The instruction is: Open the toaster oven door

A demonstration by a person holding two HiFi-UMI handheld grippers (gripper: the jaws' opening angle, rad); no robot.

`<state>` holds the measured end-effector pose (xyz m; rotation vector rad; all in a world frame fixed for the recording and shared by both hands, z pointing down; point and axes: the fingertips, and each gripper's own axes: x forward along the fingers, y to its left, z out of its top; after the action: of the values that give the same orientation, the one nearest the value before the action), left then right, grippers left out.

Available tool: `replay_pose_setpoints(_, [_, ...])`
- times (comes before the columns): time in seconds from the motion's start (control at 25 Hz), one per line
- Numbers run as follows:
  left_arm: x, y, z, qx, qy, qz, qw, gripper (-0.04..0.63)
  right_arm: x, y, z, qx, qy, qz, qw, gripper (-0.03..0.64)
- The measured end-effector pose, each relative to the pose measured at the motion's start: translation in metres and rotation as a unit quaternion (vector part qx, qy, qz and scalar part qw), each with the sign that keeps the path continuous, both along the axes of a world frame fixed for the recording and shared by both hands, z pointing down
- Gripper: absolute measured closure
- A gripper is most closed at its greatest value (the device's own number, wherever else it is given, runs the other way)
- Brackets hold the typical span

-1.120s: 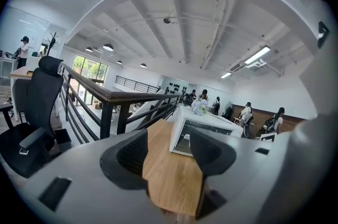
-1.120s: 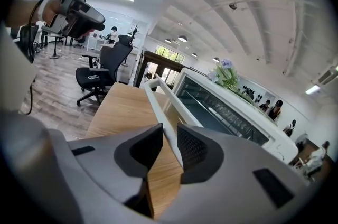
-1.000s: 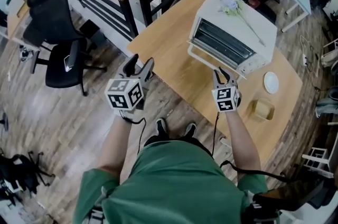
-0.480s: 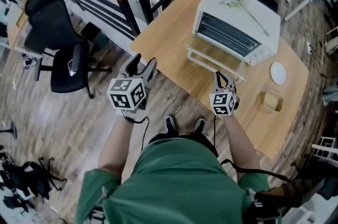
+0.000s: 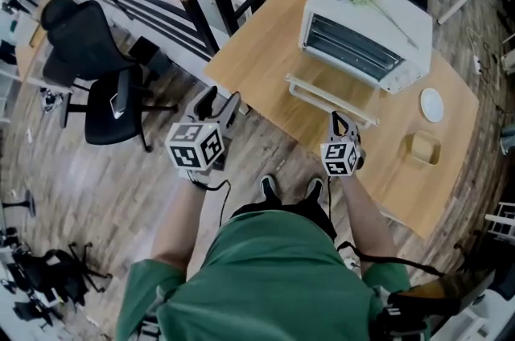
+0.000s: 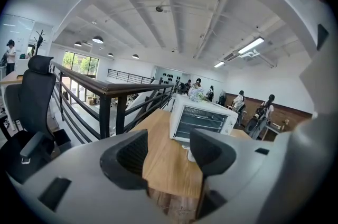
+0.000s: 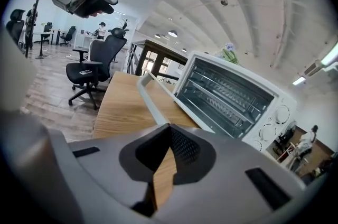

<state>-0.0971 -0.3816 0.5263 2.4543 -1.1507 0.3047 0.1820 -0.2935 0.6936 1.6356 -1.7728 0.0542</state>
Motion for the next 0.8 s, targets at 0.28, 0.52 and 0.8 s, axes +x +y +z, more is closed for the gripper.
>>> replay_pose_setpoints(0.28, [-0.005, 0.008, 0.011, -0.01, -0.004, -0.001, 0.9999, 0.337, -0.005, 0.007, 0.028, -0.04, -0.012, -0.006, 0.999, 0.594])
replay_pose_setpoints(0.52, [-0.013, 0.008, 0.009, -0.012, 0.001, -0.011, 0.9999, 0.337, -0.007, 0.009, 0.061, -0.1, -0.016, 0.018, 0.995, 0.594])
replay_pose_setpoints(0.8, [-0.02, 0.008, 0.012, -0.016, 0.01, -0.022, 0.9996, 0.337, -0.024, 0.018, 0.07, -0.141, -0.087, 0.008, 0.986, 0.592])
